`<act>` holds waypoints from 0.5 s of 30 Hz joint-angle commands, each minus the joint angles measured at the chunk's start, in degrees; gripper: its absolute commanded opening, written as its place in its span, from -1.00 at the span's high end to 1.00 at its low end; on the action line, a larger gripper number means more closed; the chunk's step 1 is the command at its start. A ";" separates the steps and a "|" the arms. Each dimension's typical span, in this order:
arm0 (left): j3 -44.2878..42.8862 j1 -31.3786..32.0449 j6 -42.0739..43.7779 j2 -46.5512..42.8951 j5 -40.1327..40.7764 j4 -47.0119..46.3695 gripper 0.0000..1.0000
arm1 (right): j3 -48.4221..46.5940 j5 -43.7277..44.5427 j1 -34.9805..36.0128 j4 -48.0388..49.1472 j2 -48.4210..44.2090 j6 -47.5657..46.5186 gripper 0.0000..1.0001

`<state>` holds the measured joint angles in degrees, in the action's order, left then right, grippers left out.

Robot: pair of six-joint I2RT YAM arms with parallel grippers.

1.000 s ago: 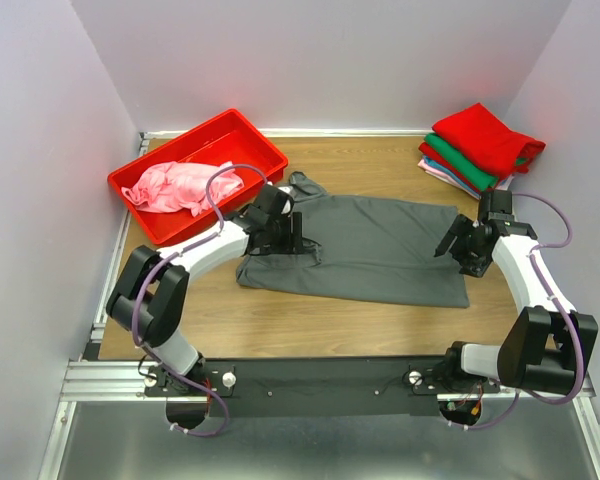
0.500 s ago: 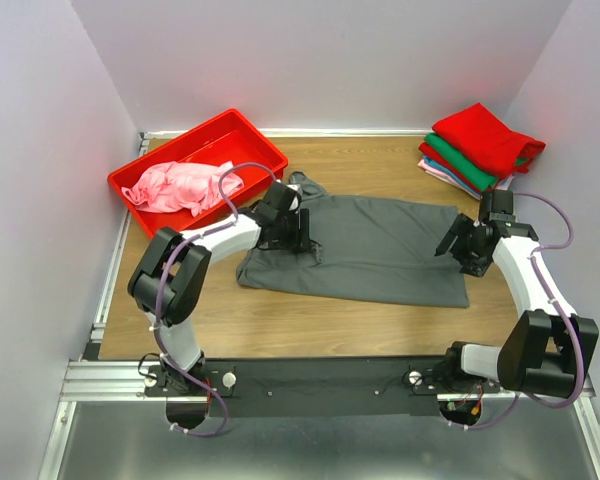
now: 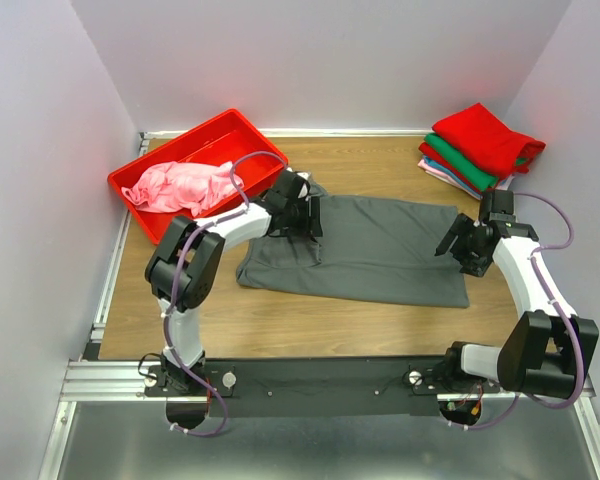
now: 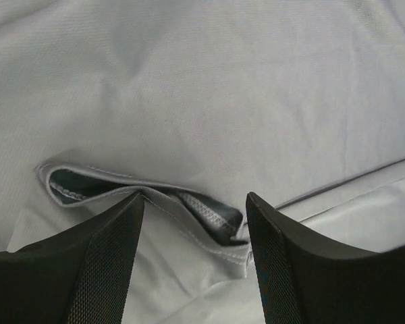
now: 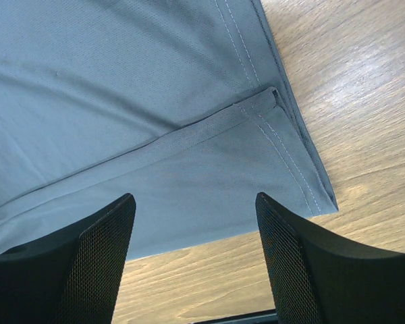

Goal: Fold and stack the t-shirts
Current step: Fold the tshirt

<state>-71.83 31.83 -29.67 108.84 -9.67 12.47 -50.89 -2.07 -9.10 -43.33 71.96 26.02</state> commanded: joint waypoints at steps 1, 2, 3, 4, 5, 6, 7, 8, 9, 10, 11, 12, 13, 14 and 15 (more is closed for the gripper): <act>-3.04 -0.19 1.19 1.11 -2.81 -1.92 -0.40 | 0.18 -0.22 -0.30 -1.05 -1.04 -0.36 -0.57; -3.57 -0.19 1.28 1.11 -3.16 -1.92 -0.40 | 0.18 -0.22 -0.30 -1.05 -0.95 -0.44 -0.57; -4.10 -0.19 1.46 1.11 -3.33 -1.84 -0.40 | 0.01 -0.31 -0.30 -0.97 -0.69 -0.53 -0.57; -4.89 -0.19 1.63 0.68 -3.42 -1.40 -0.40 | -0.26 -0.39 -0.30 -1.14 -0.34 -0.53 -0.57; -5.42 -0.28 1.72 0.41 -3.16 -1.05 -0.40 | -0.61 -0.83 -0.30 -1.05 -0.07 -0.88 -0.57; -5.68 -0.28 1.81 -0.20 -2.90 -0.52 -0.40 | -0.96 -1.01 -0.30 -0.97 0.19 -1.06 -0.57; -6.03 -0.37 1.90 -0.81 -2.55 0.01 -0.40 | -1.22 -1.18 -0.30 -0.97 0.54 -1.41 -0.57; -5.78 -0.37 1.90 -2.47 -1.68 0.19 -0.41 | -2.18 -1.45 -0.30 -0.79 1.50 -1.76 -0.57; -5.34 -0.46 1.81 -3.36 -1.23 0.19 -0.41 | -2.63 -1.71 -0.30 -0.79 2.30 -2.63 -0.57; -4.12 -0.54 1.64 -4.15 -0.70 0.19 -0.41 | -3.33 -1.97 -0.30 -0.62 3.17 -3.16 -0.57; -3.32 -0.55 1.72 -5.64 0.52 0.19 -0.42 | -3.86 -2.15 -0.30 -0.53 3.97 -3.69 -0.57; -2.36 -0.72 1.55 -6.17 1.14 0.19 -0.43 | -5.08 -2.68 -0.30 -0.18 5.71 -4.57 -0.57; -0.35 -0.72 1.37 -6.96 1.93 0.10 -0.43 | -5.61 -2.94 -0.30 0.09 6.43 -5.01 -0.57; 0.81 -0.81 1.28 -7.23 2.29 0.01 -0.43 | -6.05 -3.38 -0.30 0.70 7.22 -5.28 -0.57; 1.95 -0.90 1.02 -7.41 2.38 -0.25 -0.44 | -6.58 -3.64 -0.30 1.14 8.10 -5.71 -0.57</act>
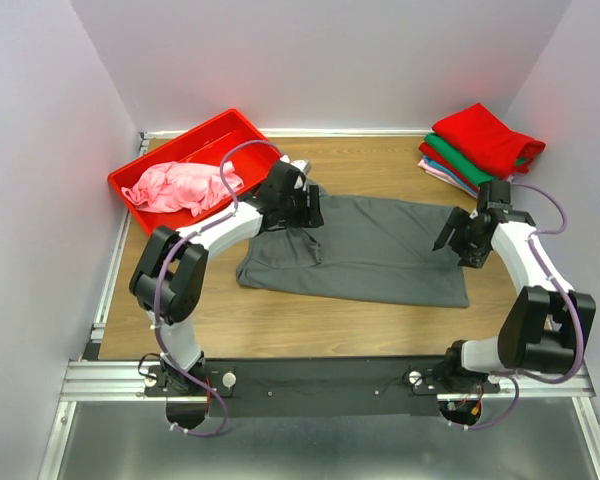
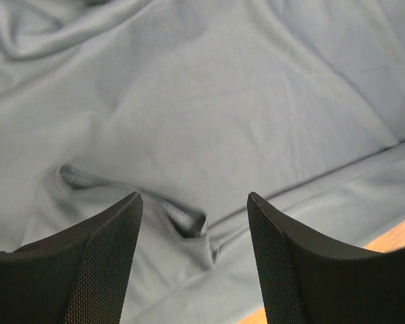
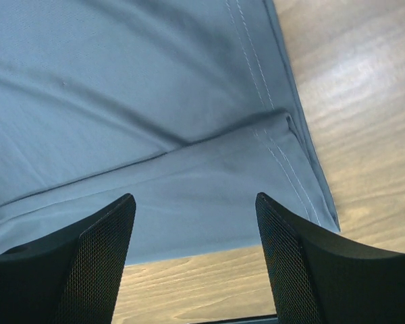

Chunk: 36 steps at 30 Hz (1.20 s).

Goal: Fold and stack the t-shirts
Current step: Fold the tshirt

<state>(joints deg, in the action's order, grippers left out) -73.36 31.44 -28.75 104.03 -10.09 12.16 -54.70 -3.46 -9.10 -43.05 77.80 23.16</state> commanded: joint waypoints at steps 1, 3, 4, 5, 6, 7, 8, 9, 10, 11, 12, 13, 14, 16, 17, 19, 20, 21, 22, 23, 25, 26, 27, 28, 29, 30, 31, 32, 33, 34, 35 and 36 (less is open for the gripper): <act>5.58 -0.50 -0.60 -2.60 2.79 -0.29 -0.44 | -3.31 -2.77 -0.30 1.73 3.83 -3.03 -0.57; 7.79 -0.50 -1.74 -2.87 2.36 -1.26 -0.44 | -3.49 -3.39 -0.30 2.96 5.60 -3.12 -0.57; 10.06 -0.50 -2.88 -3.04 2.18 -2.66 -0.44 | -3.31 -3.65 -0.30 3.58 7.52 -2.94 -0.57; 11.04 -0.42 -3.41 -3.56 1.83 -3.28 -0.44 | -3.22 -4.18 -0.21 4.54 8.50 -2.77 -0.57; 12.01 -0.33 -3.85 -3.83 2.00 -3.72 -0.44 | -2.96 -4.36 -0.30 5.16 9.38 -2.68 -0.57; 13.84 -0.33 -4.46 -4.44 2.18 -4.51 -0.45 | -2.26 -4.44 -0.30 5.69 11.21 -2.59 -0.57; 14.64 -0.33 -4.64 -4.80 2.26 -5.04 -0.44 | -2.00 -4.62 -0.30 6.22 11.93 -2.42 -0.57; 15.52 -0.33 -4.82 -5.23 2.44 -5.48 -0.44 | -1.56 -4.97 -0.30 7.18 12.89 -2.33 -0.57; 17.01 -0.24 -5.00 -5.59 2.53 -6.18 -0.45 | -1.21 -5.06 -0.30 7.62 14.30 -2.24 -0.57; 17.72 -0.24 -5.17 -5.76 2.44 -6.53 -0.44 | -0.51 -5.15 -0.30 7.89 14.92 -2.33 -0.57; 18.34 -0.15 -5.43 -5.77 2.35 -6.80 -0.45 | -0.32 -4.89 -0.30 8.15 15.36 -2.33 -0.57; 18.87 0.02 -5.52 -5.85 2.44 -7.15 -0.44 | -0.06 -4.54 -0.39 8.24 15.63 -2.24 -0.57; 19.83 0.28 -5.70 -6.03 2.70 -7.33 -0.44 | 0.20 -4.01 -0.30 8.33 15.80 -2.15 -0.57; 21.32 1.16 -6.31 -6.47 2.79 -7.85 -0.44 | 0.99 -1.91 -0.30 8.24 16.07 -1.71 -0.57; 21.85 1.43 -6.75 -6.82 2.88 -8.03 -0.44 | 1.17 -1.90 -0.30 8.24 16.07 -1.45 -0.57; 23.87 2.39 -7.89 -7.96 3.32 -8.21 -0.44 | 1.96 -1.02 -0.39 8.24 16.07 -0.57 -0.57; 24.66 2.57 -8.33 -8.49 3.41 -8.21 -0.45 | 2.31 -0.93 -0.30 8.33 16.07 -0.13 -0.57; 25.37 2.83 -9.21 -8.93 3.49 -8.12 -0.44 | 3.10 -0.67 -0.30 8.07 16.24 0.48 -0.57; 27.03 2.92 -9.65 -9.97 3.41 -8.03 -0.44 | 3.37 -0.41 -0.39 7.98 16.42 0.75 -0.57; 27.83 3.01 -10.00 -10.59 3.06 -7.95 -0.44 | 3.89 0.47 -0.30 7.46 16.51 1.27 -0.57; 29.59 3.45 -10.97 -12.09 2.88 -7.77 -0.44 | 4.60 1.44 -0.30 6.93 16.77 1.71 -0.57; 31.33 3.97 -11.67 -13.66 2.71 -7.77 -0.44 | 5.38 2.14 -0.39 6.32 16.77 2.24 -0.57; 32.13 4.33 -12.02 -14.37 2.53 -7.68 -0.45 | 5.65 2.58 -0.39 5.87 16.77 2.68 -0.58; 32.84 4.68 -12.38 -14.99 2.44 -7.59 -0.44 | 6.00 2.93 -0.48 5.61 16.77 3.29 -0.58; 34.06 5.20 -12.99 -16.21 2.18 -7.51 -0.44 | 6.53 3.20 -0.48 4.65 16.51 4.43 -0.58; 34.51 5.64 -13.26 -16.75 2.09 -7.42 -0.44 | 6.88 4.68 -0.56 4.20 16.33 4.96 -0.58; 34.95 5.91 -13.61 -17.36 2.18 -7.33 -0.44 | 7.06 5.13 -0.65 3.76 16.07 5.49 -0.59; 35.82 6.70 -14.13 -18.41 1.92 -6.98 -0.44 | 7.50 5.92 -0.83 2.80 15.28 6.19 -0.59; 36.27 7.14 -14.49 -19.03 1.74 -6.98 -0.45 | 7.76 6.36 -1.00 2.45 14.58 6.46 -0.59; 36.62 7.49 -14.75 -19.47 1.65 -6.80 -0.44 | 8.02 6.63 -0.92 2.09 13.96 6.64 -0.60; 37.32 7.93 -15.10 -20.61 1.65 -6.45 -0.44 | 8.29 6.98 -1.18 1.74 13.26 6.90 -0.63; 37.68 8.72 -15.89 -21.32 1.48 -6.10 -0.44 | 8.73 7.41 -1.27 1.13 11.78 7.42 -0.64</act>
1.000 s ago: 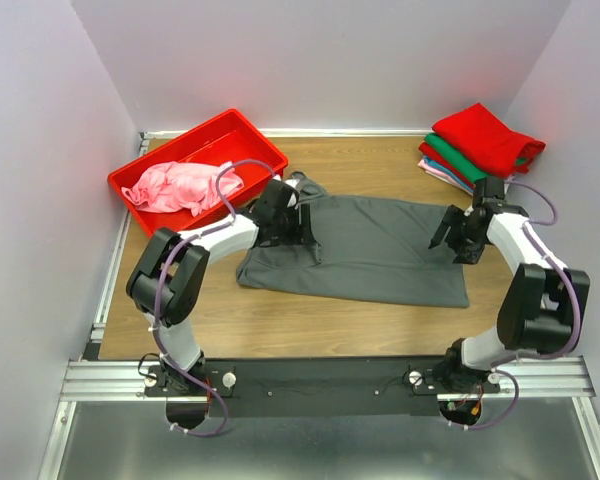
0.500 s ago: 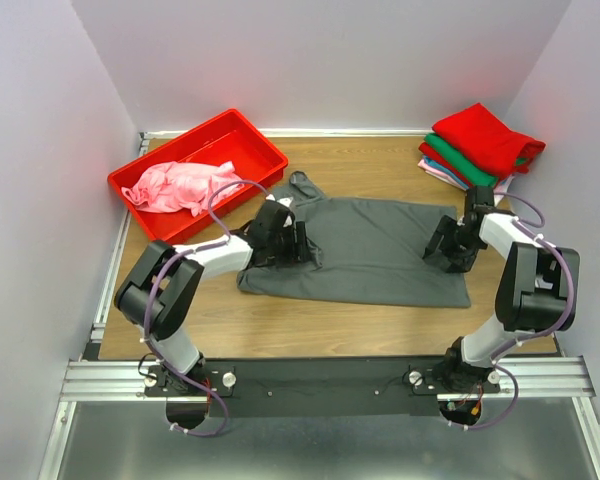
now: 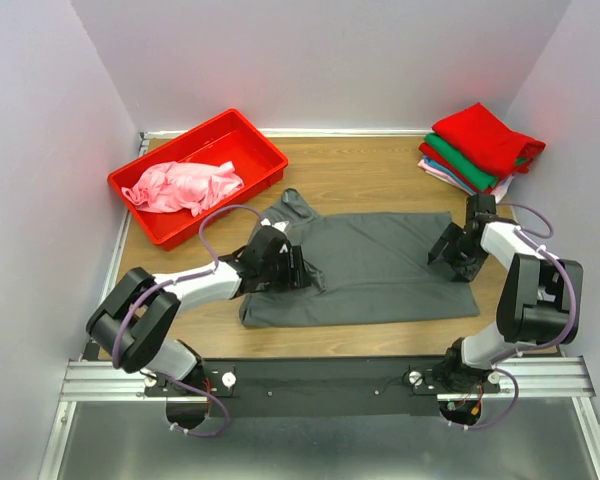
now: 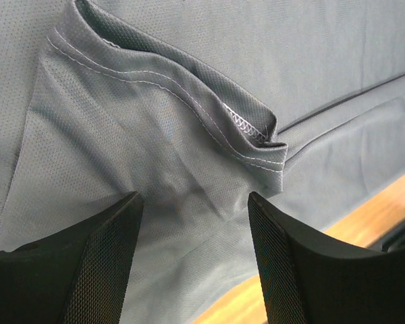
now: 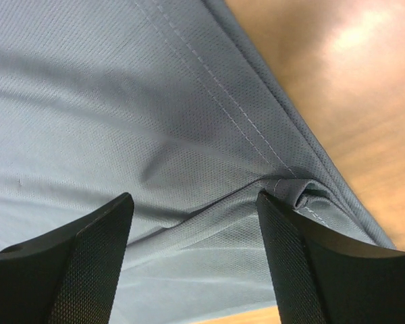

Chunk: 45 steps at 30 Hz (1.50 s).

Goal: Fold and stack the t-shirts
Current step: Fold the tshirt

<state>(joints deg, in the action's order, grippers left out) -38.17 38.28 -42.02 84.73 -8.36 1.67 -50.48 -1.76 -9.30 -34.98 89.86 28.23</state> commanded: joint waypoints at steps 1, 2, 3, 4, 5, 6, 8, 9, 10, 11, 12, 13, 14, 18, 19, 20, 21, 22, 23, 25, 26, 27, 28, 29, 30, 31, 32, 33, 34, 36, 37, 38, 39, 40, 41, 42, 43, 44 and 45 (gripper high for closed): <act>2.75 2.23 -2.80 -2.63 -0.17 4.39 -0.45 | 4.69 5.98 -1.16 -7.20 -1.00 2.62 -0.64; 2.93 2.58 -3.07 -4.12 0.10 5.18 -0.45 | 4.77 6.15 -1.42 -7.81 -1.70 2.80 -0.65; 3.02 2.67 -3.15 -4.83 0.36 5.62 -0.45 | 4.78 6.42 -1.51 -8.17 -2.84 2.97 -0.66; 2.76 2.76 -3.16 -5.62 0.71 7.02 -0.45 | 4.60 6.42 -1.68 -8.52 -3.29 2.97 -0.67; 2.23 2.76 -3.16 -7.19 1.76 7.99 -0.47 | 4.34 6.42 -1.77 -9.31 -3.73 2.97 -0.68; 1.62 2.68 -2.98 -7.82 2.38 9.04 -0.48 | 3.90 6.07 -1.69 -9.66 -4.17 2.97 -0.68; -1.27 2.68 -1.67 -9.31 4.74 12.19 -0.50 | 1.97 5.45 -1.69 -10.71 -5.40 2.36 -0.68; -2.68 2.67 -1.05 -9.41 5.45 13.26 -0.52 | 1.09 4.84 -1.69 -11.07 -5.75 1.31 -0.68; -5.39 2.15 0.08 -9.15 6.24 15.36 -0.53 | -1.27 4.40 -1.77 -11.42 -6.54 0.52 -0.68; -6.81 1.89 0.79 -8.97 7.12 16.07 -0.54 | -2.51 3.87 -1.69 -11.86 -6.98 -0.45 -0.68; -8.04 1.45 1.23 -8.62 7.39 16.52 -0.55 | -3.74 2.82 -1.69 -11.95 -7.24 -1.67 -0.68; -9.19 0.92 1.76 -8.27 7.57 16.70 -0.55 | -5.23 2.29 -1.69 -12.04 -7.60 -2.12 -0.67; -11.11 0.48 2.72 -7.31 7.92 16.52 -0.55 | -7.51 2.11 -1.69 -11.95 -7.95 -2.30 -0.67; -14.99 -2.68 5.53 -2.39 7.92 14.59 -0.56 | -11.56 -3.06 -1.60 -9.33 -6.03 -4.75 -0.67; -16.31 -3.12 6.07 0.15 7.57 13.37 -0.56 | -12.01 -3.68 -1.60 -9.05 -5.23 -5.11 -0.67; -17.02 -4.08 7.03 1.30 7.13 12.66 -0.55 | -12.97 -5.08 -1.51 -8.36 -2.88 -5.81 -0.67; -17.54 -4.09 7.39 2.53 6.69 11.87 -0.56 | -13.33 -5.53 -1.51 -8.09 -1.81 -6.08 -0.67; -18.68 -4.70 7.74 4.64 6.52 10.56 -0.55 | -13.59 -5.97 -1.25 -7.74 -0.75 -6.34 -0.66; -19.30 -5.14 8.26 5.70 5.82 9.94 -0.55 | -13.85 -6.58 -1.16 -7.04 1.00 -6.78 -0.66; -20.62 -5.23 8.97 8.24 5.72 8.44 -0.55 | -13.86 -7.03 -1.07 -6.33 2.32 -7.13 -0.66; -20.97 -5.32 9.06 8.96 5.81 8.09 -0.55 | -13.60 -7.03 -0.98 -5.80 2.77 -7.31 -0.66; -21.15 -5.32 9.23 9.75 5.81 7.65 -0.55 | -13.25 -7.12 -0.98 -5.02 3.73 -7.66 -0.66; -21.24 -5.41 9.41 10.80 5.81 7.12 -0.55 | -12.63 -7.20 -1.07 -4.49 4.17 -7.75 -0.66; -20.81 -5.41 9.33 11.16 5.99 6.68 -0.55 | -12.19 -7.29 -0.98 -4.31 4.70 -7.84 -0.66; -20.28 -5.41 9.24 11.33 5.99 6.16 -0.55 | -11.67 -7.21 -0.98 -4.22 5.05 -7.75 -0.66; -19.58 -5.41 9.15 11.51 6.16 5.80 -0.55 | -11.23 -7.12 -0.98 -4.13 5.84 -7.75 -0.66; -17.92 -5.41 9.06 11.16 6.34 5.02 -0.56 | -10.26 -6.86 -1.07 -4.13 6.11 -7.49 -0.66; -16.86 -5.50 8.97 10.81 6.25 4.57 -0.55 | -9.82 -6.85 -1.07 -4.13 6.20 -7.49 -0.66; -15.89 -5.41 8.97 10.63 6.08 3.70 -0.55 | -9.12 -6.33 -0.98 -4.13 6.29 -7.05 -0.66; -13.16 -5.41 8.62 10.11 5.29 2.99 -0.55 | -7.18 -5.36 -0.98 -4.04 6.11 -6.35 -0.66; -12.28 -5.32 8.36 10.02 5.02 2.55 -0.55 | -6.66 -5.19 -0.98 -4.04 6.02 -6.17 -0.66; -10.54 -5.32 8.01 9.67 4.85 2.29 -0.55 | -5.43 -4.92 -0.98 -4.04 5.94 -5.91 -0.66; -9.74 -5.41 7.66 9.49 4.76 2.02 -0.55 | -4.90 -4.14 -0.98 -4.13 5.67 -5.73 -0.66; -7.73 -5.41 7.39 8.88 4.67 1.24 -0.55 | -4.37 -4.04 -0.98 -4.13 5.76 -5.73 -0.66; -6.75 -5.41 7.04 8.53 4.67 0.88 -0.55 | -3.76 -3.61 -0.98 -4.13 5.67 -5.64 -0.66; -5.78 -5.32 6.26 8.18 4.76 0.18 -0.55 | -2.79 -2.64 -0.98 -4.13 5.59 -5.21 -0.66; -4.73 -5.24 5.90 7.74 4.84 0.17 -0.55 | -2.26 -2.29 -0.98 -4.13 5.58 -4.94 -0.66; -2.80 -5.24 5.46 7.12 5.02 -0.61 -0.55 | -1.91 -2.02 -0.98 -4.22 5.67 -4.59 -0.66; -2.00 -5.32 4.85 6.77 4.93 -0.79 -0.55 | -0.95 -2.28 -0.98 -4.22 5.50 -3.98 -0.66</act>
<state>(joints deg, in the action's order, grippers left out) -45.34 32.97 -35.05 92.20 -3.46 -0.30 -55.40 -6.61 -10.48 -39.09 94.56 22.59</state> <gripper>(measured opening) 0.775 0.830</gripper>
